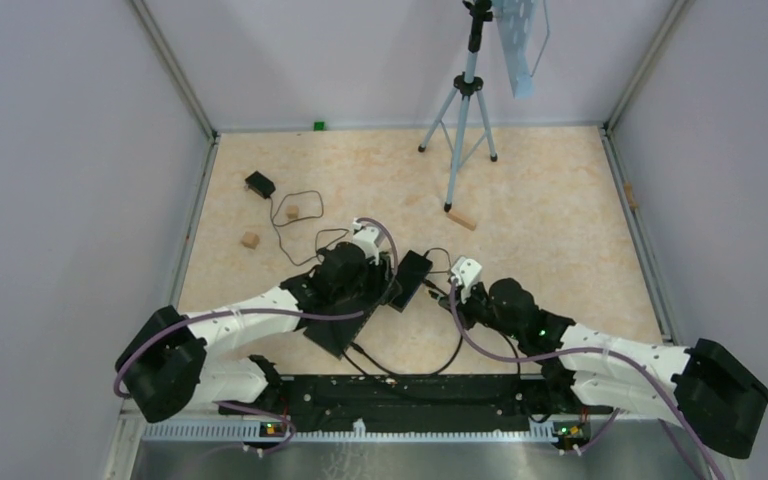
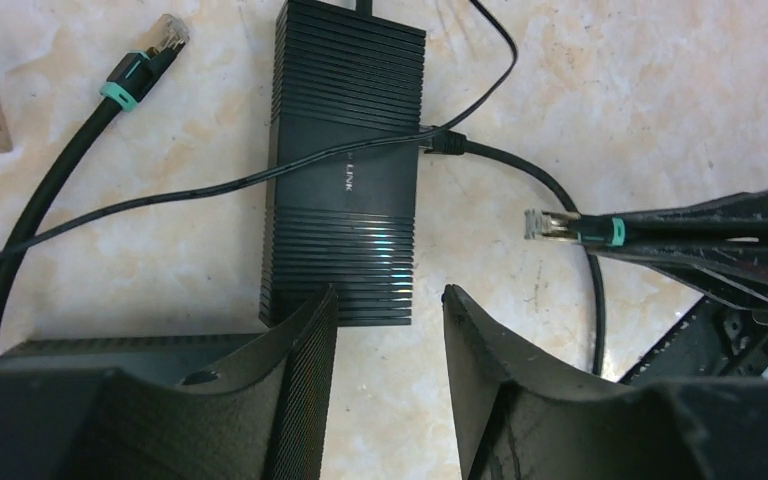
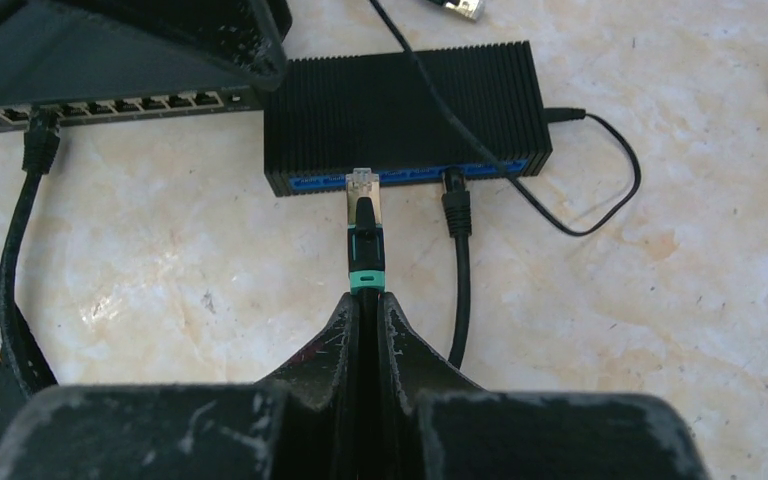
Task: Insert the plug into the switch port
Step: Insert the connector into the switch port.
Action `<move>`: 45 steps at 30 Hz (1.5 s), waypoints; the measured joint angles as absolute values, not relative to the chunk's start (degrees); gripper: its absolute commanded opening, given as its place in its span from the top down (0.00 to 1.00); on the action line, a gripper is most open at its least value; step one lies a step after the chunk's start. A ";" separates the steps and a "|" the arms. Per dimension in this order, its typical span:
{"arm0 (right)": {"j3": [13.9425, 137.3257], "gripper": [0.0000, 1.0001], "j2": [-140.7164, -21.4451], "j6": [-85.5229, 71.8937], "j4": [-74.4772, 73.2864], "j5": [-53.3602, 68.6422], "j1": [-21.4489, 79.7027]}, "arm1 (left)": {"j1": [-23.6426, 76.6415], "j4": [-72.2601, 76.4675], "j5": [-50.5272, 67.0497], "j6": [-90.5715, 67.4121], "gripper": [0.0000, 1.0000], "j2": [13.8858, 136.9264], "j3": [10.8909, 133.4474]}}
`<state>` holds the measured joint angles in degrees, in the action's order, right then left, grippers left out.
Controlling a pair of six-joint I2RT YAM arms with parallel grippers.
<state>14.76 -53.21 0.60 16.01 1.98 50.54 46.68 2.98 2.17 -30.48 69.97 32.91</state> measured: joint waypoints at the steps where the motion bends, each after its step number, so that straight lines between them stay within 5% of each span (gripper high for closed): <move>1: 13.54 1.00 -53.30 0.27 17.69 0.69 51.57 | 46.17 3.84 2.63 -29.69 0.52 70.72 32.91; 6: 10.28 1.00 -55.64 -0.47 24.53 -4.56 55.05 | 43.97 4.91 5.37 -26.70 0.61 75.18 32.97; 18: 6.72 1.00 -63.33 -0.54 36.69 -8.16 57.08 | 41.63 4.82 7.31 -23.81 0.49 78.67 34.50; 45: 5.69 1.00 -82.96 2.28 55.22 -12.82 60.27 | 39.31 8.91 7.07 -23.97 0.48 84.09 34.70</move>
<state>5.69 -82.96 2.28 55.22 -12.82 60.27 39.31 8.91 7.07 -23.97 84.09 34.70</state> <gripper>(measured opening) 0.030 0.516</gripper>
